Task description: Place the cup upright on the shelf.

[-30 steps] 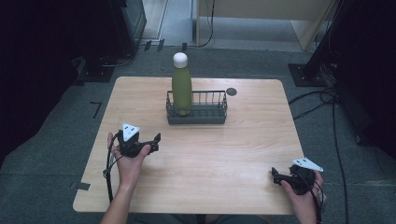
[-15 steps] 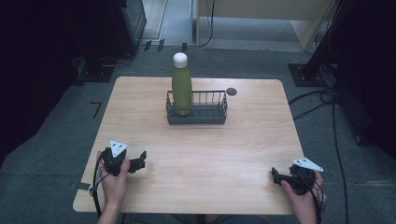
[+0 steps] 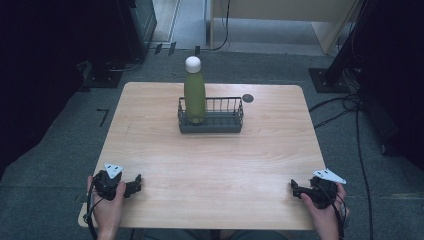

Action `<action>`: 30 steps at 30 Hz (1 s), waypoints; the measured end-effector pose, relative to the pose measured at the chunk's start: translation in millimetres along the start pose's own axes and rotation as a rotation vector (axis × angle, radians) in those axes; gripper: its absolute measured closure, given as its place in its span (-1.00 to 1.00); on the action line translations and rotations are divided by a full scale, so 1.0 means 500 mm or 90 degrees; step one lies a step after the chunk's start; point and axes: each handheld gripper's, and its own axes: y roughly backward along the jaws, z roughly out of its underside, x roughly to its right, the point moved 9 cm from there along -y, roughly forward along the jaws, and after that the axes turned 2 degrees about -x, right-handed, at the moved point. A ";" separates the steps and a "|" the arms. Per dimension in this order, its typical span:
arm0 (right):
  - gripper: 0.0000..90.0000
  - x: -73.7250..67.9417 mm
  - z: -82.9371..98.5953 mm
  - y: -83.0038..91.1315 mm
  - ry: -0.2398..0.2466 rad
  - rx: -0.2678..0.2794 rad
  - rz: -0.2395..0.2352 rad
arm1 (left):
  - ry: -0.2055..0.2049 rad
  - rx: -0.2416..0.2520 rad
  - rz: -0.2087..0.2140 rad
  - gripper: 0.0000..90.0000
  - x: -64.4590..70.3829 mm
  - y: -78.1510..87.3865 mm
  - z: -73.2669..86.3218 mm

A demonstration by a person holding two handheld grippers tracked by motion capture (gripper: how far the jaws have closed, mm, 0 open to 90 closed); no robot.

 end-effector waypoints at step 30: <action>-1.00 0.000 0.000 0.000 0.000 0.000 0.000 | 0.041 -0.017 0.030 -1.00 -0.025 -0.002 0.010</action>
